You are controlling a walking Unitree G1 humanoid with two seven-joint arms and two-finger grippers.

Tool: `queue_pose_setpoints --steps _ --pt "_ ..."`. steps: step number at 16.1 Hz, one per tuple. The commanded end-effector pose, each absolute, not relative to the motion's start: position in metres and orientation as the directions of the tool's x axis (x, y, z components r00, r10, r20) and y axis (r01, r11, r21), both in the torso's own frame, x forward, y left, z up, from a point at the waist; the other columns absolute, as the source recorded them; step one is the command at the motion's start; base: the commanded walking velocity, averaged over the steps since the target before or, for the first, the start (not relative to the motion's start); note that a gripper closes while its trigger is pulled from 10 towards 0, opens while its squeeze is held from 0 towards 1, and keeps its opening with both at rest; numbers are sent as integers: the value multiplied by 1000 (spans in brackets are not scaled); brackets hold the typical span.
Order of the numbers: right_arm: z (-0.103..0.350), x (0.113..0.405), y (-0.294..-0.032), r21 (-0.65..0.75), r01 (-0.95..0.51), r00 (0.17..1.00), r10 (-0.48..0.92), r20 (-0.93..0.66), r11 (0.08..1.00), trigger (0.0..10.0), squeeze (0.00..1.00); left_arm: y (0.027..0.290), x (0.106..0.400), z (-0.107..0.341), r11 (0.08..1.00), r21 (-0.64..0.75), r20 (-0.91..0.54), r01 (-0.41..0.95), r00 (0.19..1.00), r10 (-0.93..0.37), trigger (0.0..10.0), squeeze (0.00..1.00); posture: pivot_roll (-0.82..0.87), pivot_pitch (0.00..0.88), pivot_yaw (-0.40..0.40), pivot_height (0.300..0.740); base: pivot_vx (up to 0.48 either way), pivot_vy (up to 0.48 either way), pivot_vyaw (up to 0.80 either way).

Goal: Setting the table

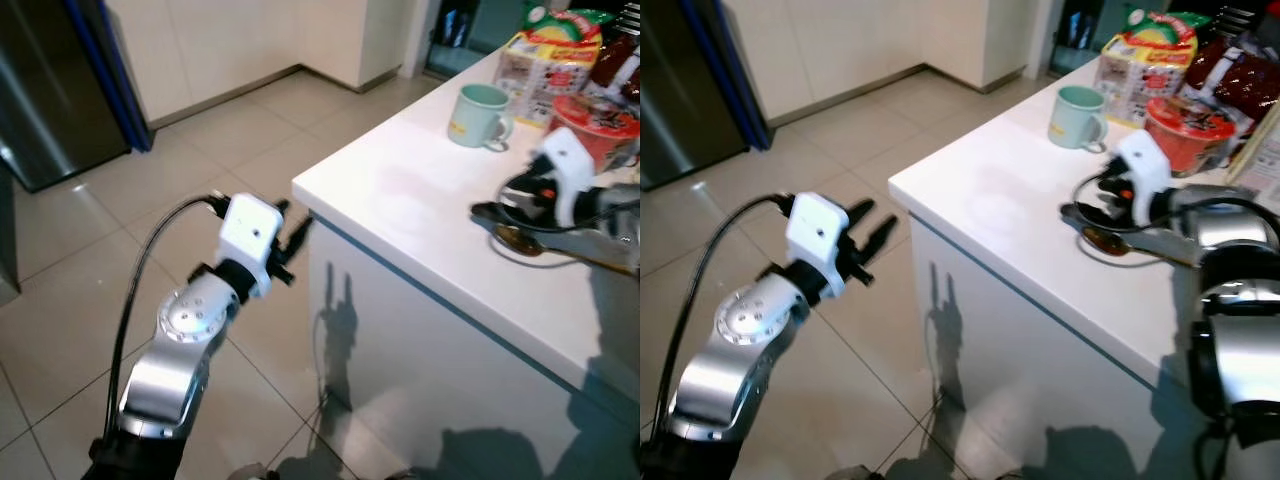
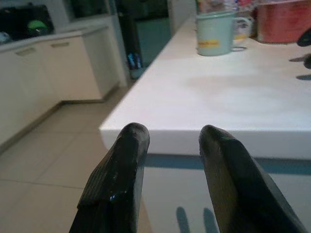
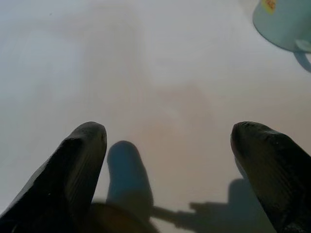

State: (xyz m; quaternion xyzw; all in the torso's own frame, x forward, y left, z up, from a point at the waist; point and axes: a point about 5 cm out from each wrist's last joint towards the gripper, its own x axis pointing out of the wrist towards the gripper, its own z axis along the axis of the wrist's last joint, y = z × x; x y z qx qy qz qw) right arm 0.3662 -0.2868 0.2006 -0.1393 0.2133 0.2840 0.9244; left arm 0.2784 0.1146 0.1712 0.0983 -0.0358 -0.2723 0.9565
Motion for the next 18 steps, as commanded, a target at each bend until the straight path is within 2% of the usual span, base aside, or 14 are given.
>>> queue_pose_setpoints --steps 1,3,5,9,13,15,16,17,18 --pt "209 364 -295 -150 -591 748 469 -469 793 10000 1000 109 274 174 803 201 17 561 817 -576 10000 0 -35 0 -15 740 0 0 0" --pt "215 355 -309 -133 -596 744 483 -462 792 10000 1000 103 268 174 762 177 7 623 774 -634 10000 0 -35 0 -17 740 0 0 0" --pt "216 351 -315 -128 -609 735 496 -461 783 10000 1000 102 266 174 754 174 4 634 765 -644 10000 0 -37 0 -19 740 0 0 0" --pt "205 330 -337 -183 -661 677 475 -562 727 10000 1000 97 261 170 709 161 -27 686 722 -692 10000 0 -50 0 -13 740 0 0 0" --pt "190 319 -346 -149 -665 643 459 -613 732 10000 1000 92 259 170 674 148 -38 724 685 -728 10000 0 -53 0 -3 740 0 0 0" --pt "184 320 -345 -171 -642 665 433 -608 747 10000 1000 93 258 170 674 150 -41 723 686 -727 10000 0 -53 0 -3 740 0 0 0" --pt "180 325 -342 -194 -604 708 409 -576 773 10000 808 93 259 170 677 151 -41 720 689 -724 10000 0 -50 0 -4 740 0 0 0" --pt "178 328 -339 -202 -584 730 400 -554 786 10000 133 93 259 170 678 152 -41 719 690 -723 10000 0 -50 0 -4 740 0 0 0" --pt "176 331 -335 -212 -563 752 388 -532 799 10000 0 94 259 170 678 153 -43 718 691 -722 10000 0 -44 0 -6 740 0 0 0"
